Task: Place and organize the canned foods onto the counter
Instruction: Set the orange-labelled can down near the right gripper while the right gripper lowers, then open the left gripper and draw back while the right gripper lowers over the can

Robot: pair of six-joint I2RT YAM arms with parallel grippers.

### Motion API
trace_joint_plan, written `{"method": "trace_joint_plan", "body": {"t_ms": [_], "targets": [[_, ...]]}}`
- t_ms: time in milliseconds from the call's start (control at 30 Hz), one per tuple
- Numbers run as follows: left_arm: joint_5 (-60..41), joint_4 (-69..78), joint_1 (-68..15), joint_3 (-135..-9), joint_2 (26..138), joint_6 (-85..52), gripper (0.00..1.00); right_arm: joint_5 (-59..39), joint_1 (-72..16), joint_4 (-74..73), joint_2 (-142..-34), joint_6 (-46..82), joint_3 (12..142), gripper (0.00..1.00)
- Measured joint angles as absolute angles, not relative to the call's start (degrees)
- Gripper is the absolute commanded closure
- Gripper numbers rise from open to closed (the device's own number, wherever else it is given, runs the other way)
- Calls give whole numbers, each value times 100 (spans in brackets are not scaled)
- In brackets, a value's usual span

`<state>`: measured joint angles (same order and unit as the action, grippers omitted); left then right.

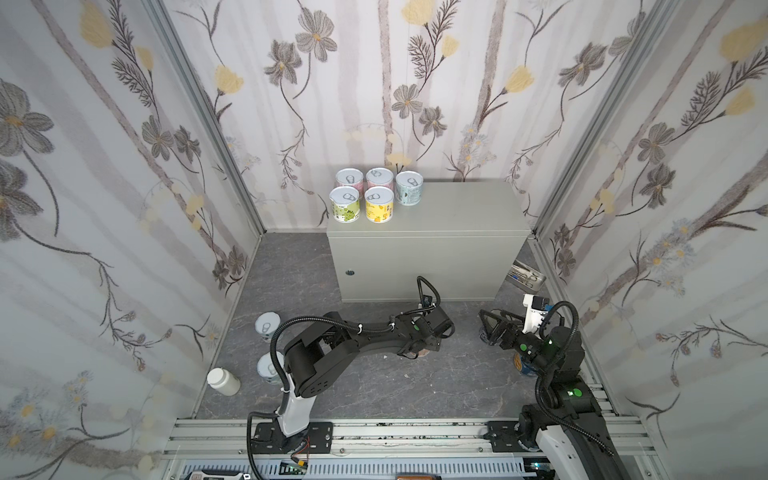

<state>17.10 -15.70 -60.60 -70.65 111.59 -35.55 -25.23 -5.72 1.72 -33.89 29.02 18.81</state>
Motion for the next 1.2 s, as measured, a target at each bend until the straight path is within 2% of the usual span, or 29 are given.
{"method": "trace_joint_plan", "body": {"t_ms": [167, 333, 533, 900, 1100, 1200], "targets": [[1680, -1527, -6064, -7146, 11000, -3553, 0, -2626, -589, 180, -3371, 2840, 1881, 0], [1682, -1485, -6071, -7148, 10460, -3527, 0, -2565, -913, 191, -3336, 2794, 1879, 0], [1758, -1441, -6075, -6834, 9474, -3476, 0, -1695, -2554, 204, -3540, 2628, 1852, 0], [2023, -1476, -5815, -5671, 7303, -3441, 0, -73, -4346, -384, -3966, 2679, 1100, 0], [2047, -1529, -5443, -4875, 6455, -3465, 0, 1356, -5996, -1007, -4779, 2781, 913, 0], [2036, -1590, -5360, -4591, 6250, -3489, 0, 2016, -6495, -1503, -5417, 2893, 773, 0]]}}
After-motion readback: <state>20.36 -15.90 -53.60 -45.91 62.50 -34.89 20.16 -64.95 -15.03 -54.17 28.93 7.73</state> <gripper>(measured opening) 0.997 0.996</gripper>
